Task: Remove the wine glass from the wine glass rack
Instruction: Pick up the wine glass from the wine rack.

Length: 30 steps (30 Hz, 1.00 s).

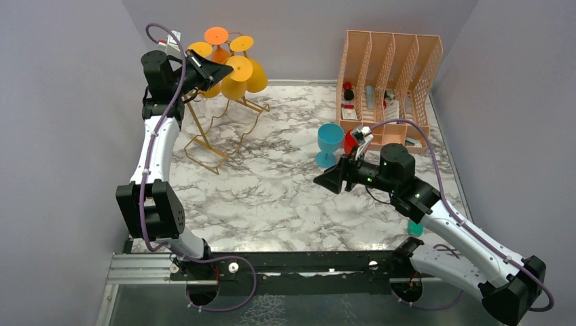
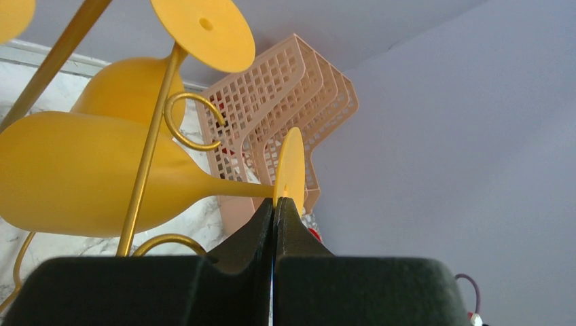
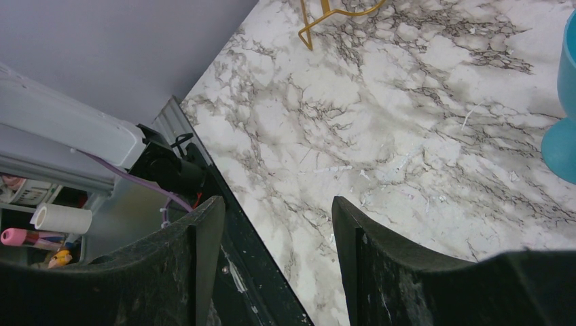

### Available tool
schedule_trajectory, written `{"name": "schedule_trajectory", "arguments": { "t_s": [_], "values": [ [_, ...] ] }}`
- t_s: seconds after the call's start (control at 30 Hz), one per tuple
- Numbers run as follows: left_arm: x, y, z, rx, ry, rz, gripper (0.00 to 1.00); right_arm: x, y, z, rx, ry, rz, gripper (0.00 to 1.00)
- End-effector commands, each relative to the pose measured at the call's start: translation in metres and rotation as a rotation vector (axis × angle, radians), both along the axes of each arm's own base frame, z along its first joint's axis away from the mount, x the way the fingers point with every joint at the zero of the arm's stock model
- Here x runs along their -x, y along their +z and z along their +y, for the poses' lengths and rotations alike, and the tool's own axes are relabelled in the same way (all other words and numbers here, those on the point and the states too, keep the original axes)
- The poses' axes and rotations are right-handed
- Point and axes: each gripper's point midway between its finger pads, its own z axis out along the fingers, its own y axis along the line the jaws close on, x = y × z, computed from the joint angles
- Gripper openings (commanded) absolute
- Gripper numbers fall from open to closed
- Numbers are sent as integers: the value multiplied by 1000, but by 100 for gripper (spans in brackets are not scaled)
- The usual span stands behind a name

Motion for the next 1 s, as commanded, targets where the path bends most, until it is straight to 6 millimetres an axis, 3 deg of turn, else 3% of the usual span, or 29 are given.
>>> {"name": "schedule_trajectory", "arguments": {
  "t_s": [0.0, 0.2, 0.37, 0.53, 0.7, 0.97],
  "values": [
    [32, 26, -14, -56, -102, -124, 0, 1, 4, 0, -17, 2, -20, 63],
    [61, 29, -33, -112, -198, -201, 0, 1, 8, 2, -30, 9, -24, 63],
    [95, 20, -57, -181, -281, -278, 0, 2, 12, 2, -44, 12, -45, 63],
    [127, -3, -83, -227, -366, -313, 0, 1, 16, 0, -55, 2, -71, 63],
    [162, -40, -112, -256, -462, -302, 0, 0, 20, -4, -61, -23, -86, 63],
    [223, -93, -134, -272, -561, -282, 0, -2, 27, -4, -107, -49, -79, 62]
  ]
}}
